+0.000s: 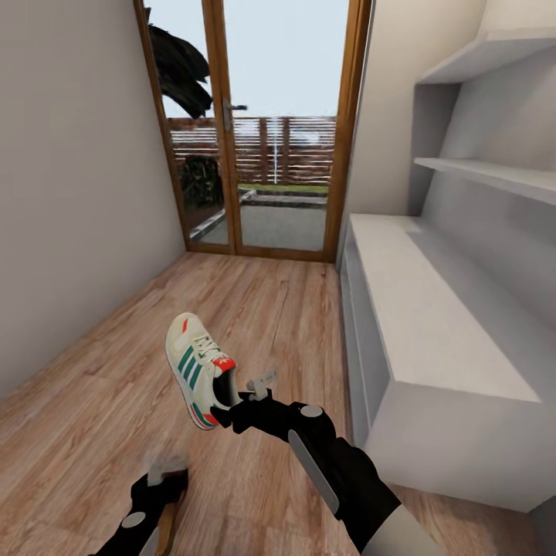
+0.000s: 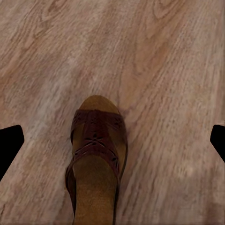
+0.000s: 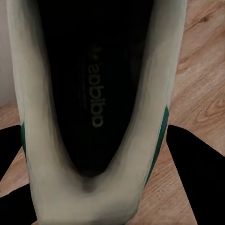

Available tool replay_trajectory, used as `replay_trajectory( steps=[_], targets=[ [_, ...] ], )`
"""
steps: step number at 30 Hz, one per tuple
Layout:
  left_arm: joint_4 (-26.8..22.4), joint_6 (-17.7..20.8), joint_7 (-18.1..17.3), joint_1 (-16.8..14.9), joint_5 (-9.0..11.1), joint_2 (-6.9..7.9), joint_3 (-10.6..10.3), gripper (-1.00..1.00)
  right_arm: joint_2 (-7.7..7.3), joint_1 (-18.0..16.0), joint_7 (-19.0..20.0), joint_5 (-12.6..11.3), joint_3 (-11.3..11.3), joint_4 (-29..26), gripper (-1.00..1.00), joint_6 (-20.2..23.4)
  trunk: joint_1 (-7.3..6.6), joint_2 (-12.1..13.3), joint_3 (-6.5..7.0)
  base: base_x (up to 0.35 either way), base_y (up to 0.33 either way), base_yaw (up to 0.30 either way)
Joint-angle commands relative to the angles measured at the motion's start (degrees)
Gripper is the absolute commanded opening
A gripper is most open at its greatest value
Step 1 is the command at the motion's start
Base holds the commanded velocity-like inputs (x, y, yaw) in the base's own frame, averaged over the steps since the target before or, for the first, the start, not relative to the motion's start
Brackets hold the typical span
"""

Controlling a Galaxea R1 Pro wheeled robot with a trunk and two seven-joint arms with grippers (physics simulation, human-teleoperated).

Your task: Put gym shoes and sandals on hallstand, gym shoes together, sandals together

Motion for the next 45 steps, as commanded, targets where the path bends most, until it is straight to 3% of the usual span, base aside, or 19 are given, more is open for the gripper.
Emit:
replay_trajectory(
  steps=[1, 23, 29, 35, 45],
  targets=[
    [0.0, -0.2, 0.1, 0.0, -0.2, -0.01, 0.1, 1.00, 0.01, 0.0, 0.1, -0.4, 0.0, 0.0, -1.00, 0.3, 0.01, 0.0, -0.37, 0.000, 0.000, 0.000],
    [0.0, -0.1, 0.4, 0.0, -0.2, 0.48, 0.1, 1.00, 0.01, 0.0, 0.2, -0.4, 0.0, 0.0, -1.00, 0.3, 0.58, -0.3, -7.24, 0.000, 0.000, 0.000],
    [0.2, -0.1, 0.4, 0.0, -0.1, 1.84, 0.3, 1.00, 0.01, 0.0, 0.2, -0.4, 0.0, 0.0, -1.00, 0.3, 0.73, -0.4, -9.11, 0.000, 0.000, 0.000],
    [0.4, -0.2, 0.4, 0.0, -0.1, 2.18, 0.4, 1.00, 0.01, 0.0, 0.2, -0.4, 0.0, 0.0, -1.00, 0.3, 0.88, -0.5, -10.98, 0.000, 0.000, 0.000],
    [0.6, -0.2, 0.5, 0.0, -0.1, 2.19, 0.1, 1.00, 0.01, 0.0, 0.2, -0.4, -0.2, -0.3, -1.00, 0.3, 1.14, -0.6, -13.33, 0.000, 0.000, 0.000]
  ],
)
